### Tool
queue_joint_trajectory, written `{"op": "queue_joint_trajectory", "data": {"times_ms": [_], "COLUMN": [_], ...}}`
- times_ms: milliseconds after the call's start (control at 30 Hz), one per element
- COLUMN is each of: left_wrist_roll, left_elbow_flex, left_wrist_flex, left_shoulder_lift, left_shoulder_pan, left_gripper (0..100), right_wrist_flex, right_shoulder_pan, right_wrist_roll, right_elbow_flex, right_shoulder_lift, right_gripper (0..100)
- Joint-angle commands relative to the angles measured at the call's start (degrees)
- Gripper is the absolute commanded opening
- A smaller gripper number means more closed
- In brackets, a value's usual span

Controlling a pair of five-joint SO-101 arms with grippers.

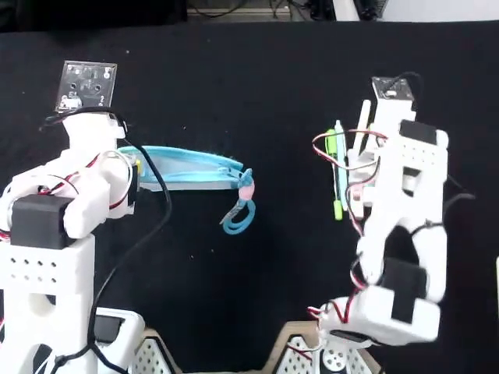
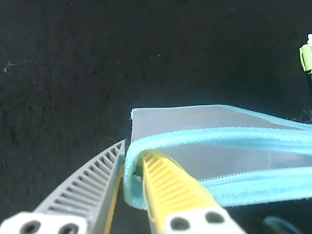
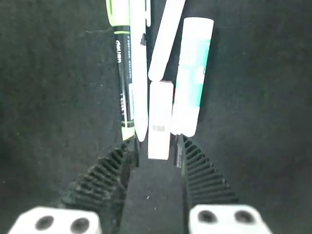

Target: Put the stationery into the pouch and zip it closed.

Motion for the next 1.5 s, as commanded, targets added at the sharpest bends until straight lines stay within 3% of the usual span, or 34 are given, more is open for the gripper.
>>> {"op": "queue_joint_trajectory", "data": {"times_ms": [0,267,567,767,967,1067,1167,1367,1467], "left_wrist_roll": [0.5,0.5,0.5,-0.1,-11.3,-18.1,-21.2,-20.9,-18.8], "left_elbow_flex": [2.2,1.8,1.2,-6.2,-5.9,-4.0,-4.1,-3.9,-4.4], "left_wrist_flex": [-0.3,-0.4,-0.4,0.1,-0.3,-0.2,0.1,-0.4,-0.5], "left_shoulder_lift": [0.4,0.4,0.4,0.4,1.2,0.5,0.4,0.5,0.4], "left_shoulder_pan": [0.4,0.3,0.4,0.4,0.3,0.3,0.1,0.3,0.3], "left_gripper": [3,11,10,3,16,15,12,3,3], "right_wrist_flex": [-1.3,2.0,3.3,5.4,6.9,7.8,9.8,11.5,11.3], "right_shoulder_pan": [1.2,1.4,1.6,1.6,1.6,1.2,0.3,-5.5,-10.1], "right_wrist_roll": [-0.1,-0.2,-0.4,-0.1,0.0,0.0,0.1,0.1,0.1], "right_elbow_flex": [-7.2,-15.0,-18.6,-18.7,-18.9,-18.8,-17.7,-8.7,-2.3], "right_shoulder_lift": [3.7,14.0,16.3,16.6,16.3,15.6,11.2,-9.1,-20.7], "right_gripper": [11.4,11.4,11.4,11.4,11.3,11.3,11.3,11.3,11.5]}}
